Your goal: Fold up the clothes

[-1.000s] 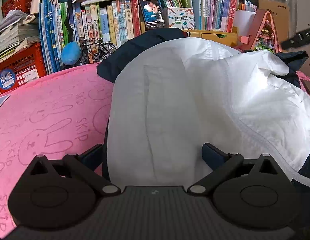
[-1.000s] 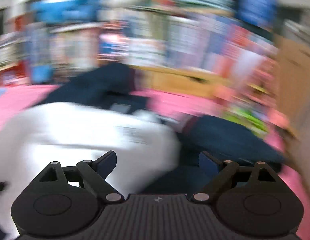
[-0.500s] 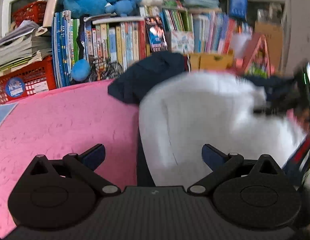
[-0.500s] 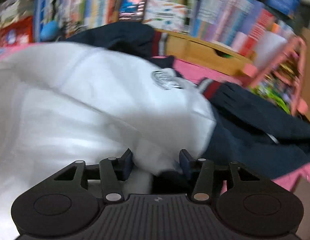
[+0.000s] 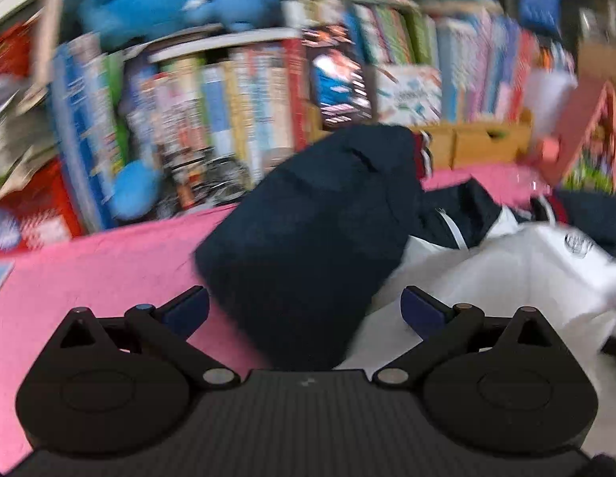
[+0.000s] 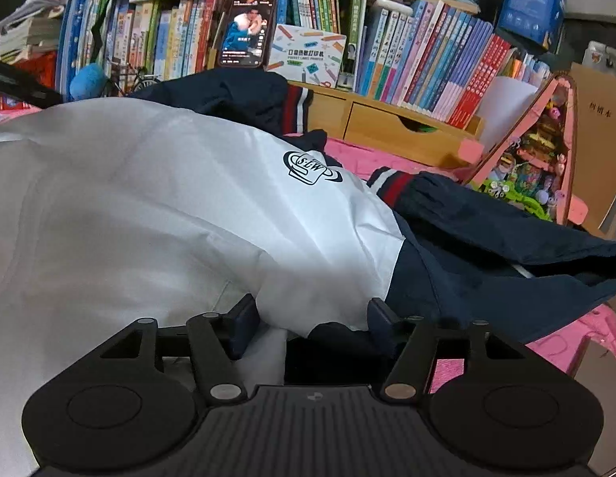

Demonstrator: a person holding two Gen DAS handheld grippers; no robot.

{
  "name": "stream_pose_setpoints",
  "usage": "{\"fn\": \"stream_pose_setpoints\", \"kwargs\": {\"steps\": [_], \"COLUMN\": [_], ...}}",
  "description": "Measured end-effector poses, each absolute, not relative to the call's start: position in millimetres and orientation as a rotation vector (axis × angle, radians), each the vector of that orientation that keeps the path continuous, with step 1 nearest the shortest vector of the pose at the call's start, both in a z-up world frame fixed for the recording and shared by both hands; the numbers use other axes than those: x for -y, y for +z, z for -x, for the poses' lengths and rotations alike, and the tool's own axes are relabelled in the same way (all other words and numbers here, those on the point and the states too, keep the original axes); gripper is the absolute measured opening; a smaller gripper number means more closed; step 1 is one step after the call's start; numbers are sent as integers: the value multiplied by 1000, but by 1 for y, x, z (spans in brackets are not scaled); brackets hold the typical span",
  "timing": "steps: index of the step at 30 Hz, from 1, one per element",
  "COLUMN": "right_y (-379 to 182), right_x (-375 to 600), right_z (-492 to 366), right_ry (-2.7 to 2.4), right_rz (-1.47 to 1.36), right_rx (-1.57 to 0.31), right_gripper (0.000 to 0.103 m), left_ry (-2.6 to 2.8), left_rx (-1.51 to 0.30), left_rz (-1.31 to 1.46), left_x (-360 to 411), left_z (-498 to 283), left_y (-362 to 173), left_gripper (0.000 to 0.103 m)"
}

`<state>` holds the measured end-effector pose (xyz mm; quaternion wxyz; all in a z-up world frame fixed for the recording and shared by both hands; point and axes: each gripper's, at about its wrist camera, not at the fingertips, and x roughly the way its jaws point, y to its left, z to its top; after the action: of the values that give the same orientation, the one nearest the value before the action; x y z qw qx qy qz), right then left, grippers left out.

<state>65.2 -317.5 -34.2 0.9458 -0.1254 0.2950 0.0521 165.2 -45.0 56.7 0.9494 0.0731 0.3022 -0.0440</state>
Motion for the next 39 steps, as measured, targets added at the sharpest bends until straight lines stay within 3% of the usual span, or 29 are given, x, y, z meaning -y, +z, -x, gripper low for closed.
{"fn": "stream_pose_setpoints", "kwargs": {"steps": [2,4,9,10,11,13,16,23,24,26,37,39], "right_y": [-35,-35,-34,-34,-34,-35,-35,-36,-36,-36,-35,-35], "right_x": [314,312,312,312,312,313,315,316,316,315,310,310], "right_z": [-64,-63,-63,-63,-63,-64,-64,-66,-66,-66,-65,-65], "right_ry": [94,87,85,85,84,84,87,79,77,73,51,52], "right_rz": [276,292,292,291,291,288,276,271,273,276,306,305], "right_rx": [-594,-589,-590,-590,-591,-592,-596,-597,-596,-596,-587,-588], "right_gripper": [63,64,64,65,65,66,66,69,69,70,73,73], "left_ry": [-85,-72,26,51,83,130,183,275,218,125,-156,-149], "left_rx": [-662,-727,-758,-774,-791,-807,-815,-767,-756,-751,-717,-717], "left_rz": [-157,-142,-162,-194,-244,-306,-313,-299,-285,-301,-414,-453], "left_x": [65,78,79,80,82,79,63,-18,-21,-7,98,109], "left_z": [-184,-206,-242,-248,-253,-257,-258,-240,-231,-219,-213,-216], "left_y": [47,40,30,26,20,12,10,28,31,30,15,11], "left_gripper": [97,83,81,75,67,30,1,4,11,21,24,34]}}
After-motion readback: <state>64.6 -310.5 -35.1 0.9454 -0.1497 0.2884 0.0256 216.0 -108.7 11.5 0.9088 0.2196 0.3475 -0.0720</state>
